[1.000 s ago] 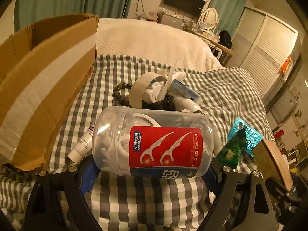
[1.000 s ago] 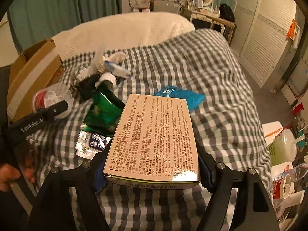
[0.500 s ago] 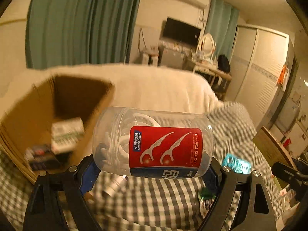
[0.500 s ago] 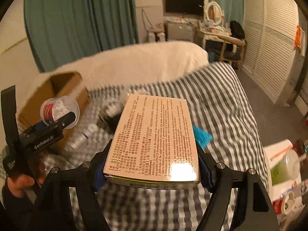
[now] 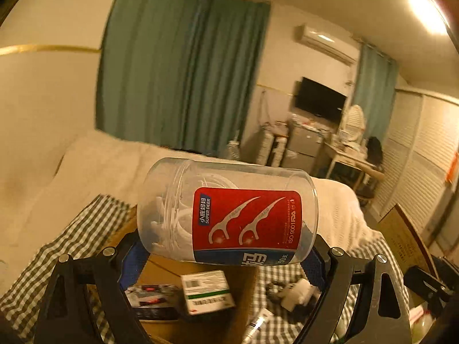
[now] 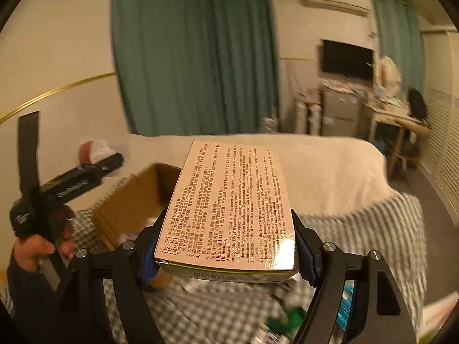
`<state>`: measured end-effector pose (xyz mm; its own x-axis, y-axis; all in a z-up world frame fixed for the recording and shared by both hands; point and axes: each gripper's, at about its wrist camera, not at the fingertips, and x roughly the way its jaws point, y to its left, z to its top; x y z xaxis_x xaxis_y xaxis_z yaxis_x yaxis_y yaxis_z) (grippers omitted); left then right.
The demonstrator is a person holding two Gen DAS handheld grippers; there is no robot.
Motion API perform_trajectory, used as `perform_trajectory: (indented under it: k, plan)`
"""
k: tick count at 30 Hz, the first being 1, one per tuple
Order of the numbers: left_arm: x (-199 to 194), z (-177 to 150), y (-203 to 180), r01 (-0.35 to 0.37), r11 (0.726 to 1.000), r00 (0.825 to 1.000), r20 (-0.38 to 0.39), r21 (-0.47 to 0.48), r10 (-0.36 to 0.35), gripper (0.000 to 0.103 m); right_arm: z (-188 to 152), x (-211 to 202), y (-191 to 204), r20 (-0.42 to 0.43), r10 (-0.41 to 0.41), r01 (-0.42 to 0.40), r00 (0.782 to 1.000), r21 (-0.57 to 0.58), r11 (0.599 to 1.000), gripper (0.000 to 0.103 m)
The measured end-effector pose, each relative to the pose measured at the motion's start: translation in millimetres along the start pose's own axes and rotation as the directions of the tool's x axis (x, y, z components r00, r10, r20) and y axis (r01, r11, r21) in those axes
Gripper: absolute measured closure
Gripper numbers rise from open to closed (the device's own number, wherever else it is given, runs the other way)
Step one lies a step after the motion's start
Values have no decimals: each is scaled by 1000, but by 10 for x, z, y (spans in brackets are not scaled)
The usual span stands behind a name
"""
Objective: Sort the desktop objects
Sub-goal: 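Carry the jar and beige box into the cardboard box and release both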
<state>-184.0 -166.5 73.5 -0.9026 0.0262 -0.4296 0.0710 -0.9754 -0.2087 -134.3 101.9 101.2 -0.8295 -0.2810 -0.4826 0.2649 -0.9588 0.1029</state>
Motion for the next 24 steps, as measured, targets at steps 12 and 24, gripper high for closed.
perform_trajectory:
  k: [12, 24]
  plan:
    - [879, -726, 805, -109, 992, 971, -220, -59, 93, 12, 47, 1612, 678, -206, 184, -175, 961, 62, 983, 29]
    - [1033, -882, 932, -175, 984, 950, -261, 1, 170, 12, -36, 2486, 935, -277, 124, -122, 953, 24, 992, 28]
